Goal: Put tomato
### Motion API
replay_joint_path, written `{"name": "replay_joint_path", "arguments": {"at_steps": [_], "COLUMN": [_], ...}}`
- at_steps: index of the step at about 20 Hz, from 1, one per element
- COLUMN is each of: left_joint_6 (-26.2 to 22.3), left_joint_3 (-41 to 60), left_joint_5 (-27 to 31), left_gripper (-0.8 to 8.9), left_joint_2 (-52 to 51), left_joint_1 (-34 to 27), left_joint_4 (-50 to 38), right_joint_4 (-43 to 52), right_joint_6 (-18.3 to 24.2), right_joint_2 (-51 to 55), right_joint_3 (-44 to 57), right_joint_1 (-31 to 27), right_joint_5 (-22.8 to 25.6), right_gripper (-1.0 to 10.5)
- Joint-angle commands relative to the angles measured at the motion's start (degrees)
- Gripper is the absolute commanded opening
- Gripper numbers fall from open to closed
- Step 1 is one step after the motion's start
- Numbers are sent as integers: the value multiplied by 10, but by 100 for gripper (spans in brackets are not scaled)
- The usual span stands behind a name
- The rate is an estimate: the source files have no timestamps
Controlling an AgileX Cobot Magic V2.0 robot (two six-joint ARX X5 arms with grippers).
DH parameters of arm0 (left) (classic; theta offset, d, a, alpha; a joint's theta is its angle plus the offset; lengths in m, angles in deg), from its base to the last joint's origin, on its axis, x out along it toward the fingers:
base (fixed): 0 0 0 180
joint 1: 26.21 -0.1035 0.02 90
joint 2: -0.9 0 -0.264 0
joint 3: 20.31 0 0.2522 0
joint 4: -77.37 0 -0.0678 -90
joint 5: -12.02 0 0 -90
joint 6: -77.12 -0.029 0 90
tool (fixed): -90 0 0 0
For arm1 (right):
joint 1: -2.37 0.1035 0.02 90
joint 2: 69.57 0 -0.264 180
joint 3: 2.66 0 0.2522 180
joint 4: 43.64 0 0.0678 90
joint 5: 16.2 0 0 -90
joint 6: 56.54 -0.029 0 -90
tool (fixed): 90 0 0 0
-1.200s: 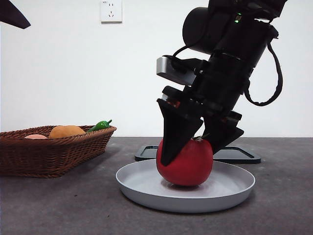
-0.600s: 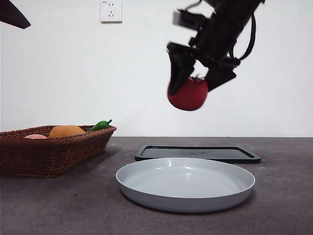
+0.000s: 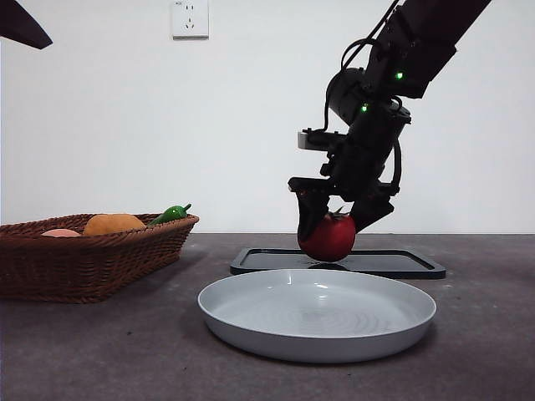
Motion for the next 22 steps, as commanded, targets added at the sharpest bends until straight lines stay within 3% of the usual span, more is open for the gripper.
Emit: {"name": "replay_joint_path", "arguments": {"at_steps": [1,3,5,7,9,13,16,22], "left_joint_6": [-5,-5,-5,-5,-5,-5,-5,-5], "left_joint_3": [-9,-9,-9,-9,-9,-9,-9,-9], "left_joint_5": [-2,-2,-2,-2,-1,-1,-1,-1], "left_gripper": [499,499,499,499,499,499,499,499], "left_joint_2": [3,3,3,3,3,3,3,3], "left_joint_1": [3,3,3,3,3,3,3,3], "left_joint_4": [-5,-5,-5,-5,-5,-5,-5,-5], "right_joint_4": [5,0,-1,-4,-9,-25,-88,-213], "right_joint_6": [9,9,10,10,9,8,8,3], "right_joint_2": [-21,-24,-24,-24,-20,11,57,230], "right_joint_3": [-15,-15,-15,-15,-16,-17,-17,-17], "right_joint_1": [1,1,2,2,1,1,1,2], "right_joint_5": [0,0,0,0,0,0,0,-24], "right_gripper": [162,196,366,388,535,548,548,545]}}
